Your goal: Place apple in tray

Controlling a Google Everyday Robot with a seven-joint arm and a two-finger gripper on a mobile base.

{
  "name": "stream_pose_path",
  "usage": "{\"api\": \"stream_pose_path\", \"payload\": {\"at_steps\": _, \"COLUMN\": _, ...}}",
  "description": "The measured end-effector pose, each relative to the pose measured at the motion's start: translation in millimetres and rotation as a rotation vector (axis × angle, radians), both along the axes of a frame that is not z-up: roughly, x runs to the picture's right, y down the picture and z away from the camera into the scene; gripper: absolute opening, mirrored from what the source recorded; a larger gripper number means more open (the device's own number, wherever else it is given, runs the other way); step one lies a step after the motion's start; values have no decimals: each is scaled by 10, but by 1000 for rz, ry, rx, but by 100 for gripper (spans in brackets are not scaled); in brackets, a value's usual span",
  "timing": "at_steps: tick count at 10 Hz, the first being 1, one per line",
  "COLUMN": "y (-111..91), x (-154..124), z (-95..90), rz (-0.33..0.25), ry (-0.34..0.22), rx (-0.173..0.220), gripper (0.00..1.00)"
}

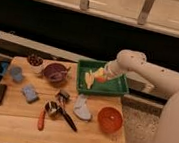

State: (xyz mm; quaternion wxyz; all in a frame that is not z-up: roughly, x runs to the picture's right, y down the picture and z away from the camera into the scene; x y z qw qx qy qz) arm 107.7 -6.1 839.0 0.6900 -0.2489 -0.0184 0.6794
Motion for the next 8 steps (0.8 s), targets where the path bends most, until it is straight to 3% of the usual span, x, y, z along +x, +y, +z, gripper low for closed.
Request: {"api": "stream_pose_path", "payload": {"at_steps": 8, "y": 57, "x": 41, "z": 44, "rz": 23, "ry": 3, "rx": -7, "gripper": 78}}
